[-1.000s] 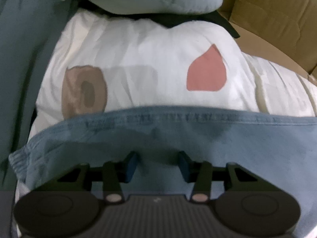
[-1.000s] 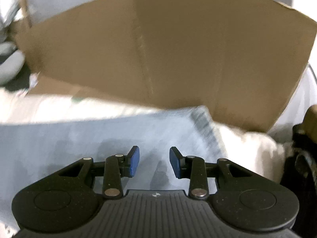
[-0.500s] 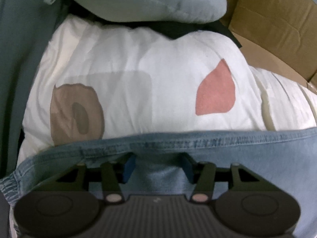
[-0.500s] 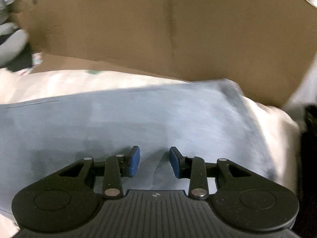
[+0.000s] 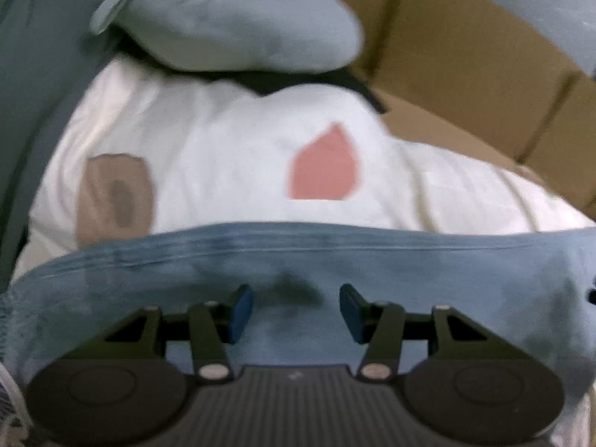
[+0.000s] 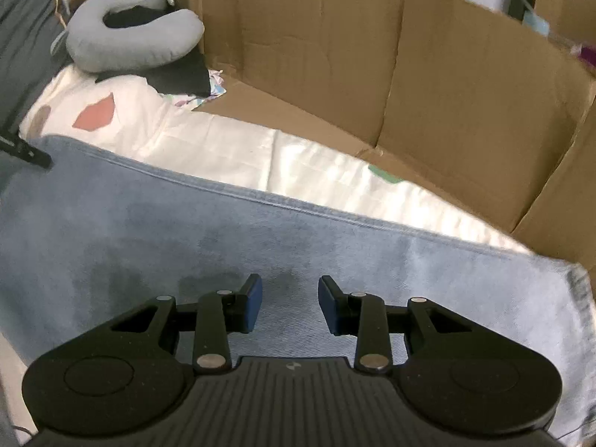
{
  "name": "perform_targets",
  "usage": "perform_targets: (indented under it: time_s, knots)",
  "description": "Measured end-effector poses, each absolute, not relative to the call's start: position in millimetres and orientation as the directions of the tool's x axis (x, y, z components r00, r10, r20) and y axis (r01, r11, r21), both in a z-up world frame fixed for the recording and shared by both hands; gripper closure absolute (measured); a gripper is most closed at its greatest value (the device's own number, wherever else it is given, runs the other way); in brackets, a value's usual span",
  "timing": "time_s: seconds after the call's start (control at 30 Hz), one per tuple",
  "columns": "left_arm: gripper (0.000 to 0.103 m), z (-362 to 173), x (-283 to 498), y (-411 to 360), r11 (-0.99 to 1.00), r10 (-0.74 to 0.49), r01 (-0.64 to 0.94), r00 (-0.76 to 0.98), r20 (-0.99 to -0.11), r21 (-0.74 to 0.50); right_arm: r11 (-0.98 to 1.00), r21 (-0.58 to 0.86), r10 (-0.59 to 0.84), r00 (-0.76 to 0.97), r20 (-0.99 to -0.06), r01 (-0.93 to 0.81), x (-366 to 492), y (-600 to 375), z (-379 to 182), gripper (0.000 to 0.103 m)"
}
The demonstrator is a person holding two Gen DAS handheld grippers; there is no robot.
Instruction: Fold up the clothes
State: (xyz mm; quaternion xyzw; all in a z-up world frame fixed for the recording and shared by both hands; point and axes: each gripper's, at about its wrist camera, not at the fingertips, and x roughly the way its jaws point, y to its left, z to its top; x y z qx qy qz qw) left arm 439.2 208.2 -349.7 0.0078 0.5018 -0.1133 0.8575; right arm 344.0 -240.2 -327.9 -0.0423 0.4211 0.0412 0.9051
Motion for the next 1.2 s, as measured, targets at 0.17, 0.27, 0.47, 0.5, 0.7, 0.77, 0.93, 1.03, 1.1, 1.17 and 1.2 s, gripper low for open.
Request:
perform_targets:
  time_s: [0.17,0.27,0.47,0.5,0.7,0.77,0.93,1.03,1.1,1.17,1.2]
  knots:
    - [0.042,-357.3,433.3,164.5,0.950,-0.239,0.291,0.433,-0.869,-0.117,0.996,-0.070,-0.020,0.627,-0.779,-0.056,344.6,-266.0,-329.0,0.062]
    - [0.042,-368.6,422.9,142.3,0.934,-0.251,0.338,0.404,-0.879,-0.111,0.993,-0.113,-0.068,0.614,-0.786,-0.034,341.7,-286.6,-333.6,0.062]
    - [0.030,-388.4,413.7,97.5,0.907,-0.234,0.416,0.384,-0.893,-0.059,0.996,-0.080,-0.085,0.542,-0.836,0.032,345.2,-328.0,-358.3,0.062]
    - [0.030,-389.5,414.5,91.5,0.907,-0.222,0.418,0.391,-0.893,-0.043,0.997,-0.066,-0.072,0.543,-0.837,0.029,347.1,-332.2,-362.6,0.062]
    - [0.027,-393.1,430.1,65.9,0.920,-0.145,0.388,0.444,-0.884,0.045,0.998,-0.060,-0.065,0.577,-0.814,0.028,369.1,-339.6,-371.1,0.058]
    - [0.027,-392.7,436.3,59.4,0.923,-0.116,0.378,0.466,-0.877,0.079,0.998,-0.062,-0.068,0.586,-0.808,0.031,379.8,-341.5,-372.0,0.058]
    - [0.024,-396.3,458.4,54.4,0.941,-0.108,0.333,0.471,-0.875,0.063,0.997,-0.066,-0.081,0.600,-0.796,0.046,404.3,-343.7,-373.3,0.058]
    - [0.019,-399.0,466.8,51.6,0.938,-0.115,0.341,0.478,-0.871,0.063,0.997,-0.050,-0.080,0.605,-0.792,0.066,418.0,-347.3,-374.5,0.057]
    - [0.014,-402.0,473.3,53.4,0.937,-0.131,0.346,0.464,-0.876,0.043,0.996,-0.042,-0.079,0.610,-0.789,0.075,425.4,-349.1,-375.3,0.057]
    - [0.014,-402.3,478.1,57.8,0.936,-0.156,0.351,0.445,-0.882,0.011,0.996,-0.050,-0.085,0.612,-0.786,0.075,431.0,-349.1,-375.9,0.057]
    - [0.016,-400.7,478.8,59.7,0.934,-0.167,0.357,0.437,-0.884,0.001,0.996,-0.054,-0.088,0.610,-0.787,0.075,433.8,-348.9,-375.6,0.057]
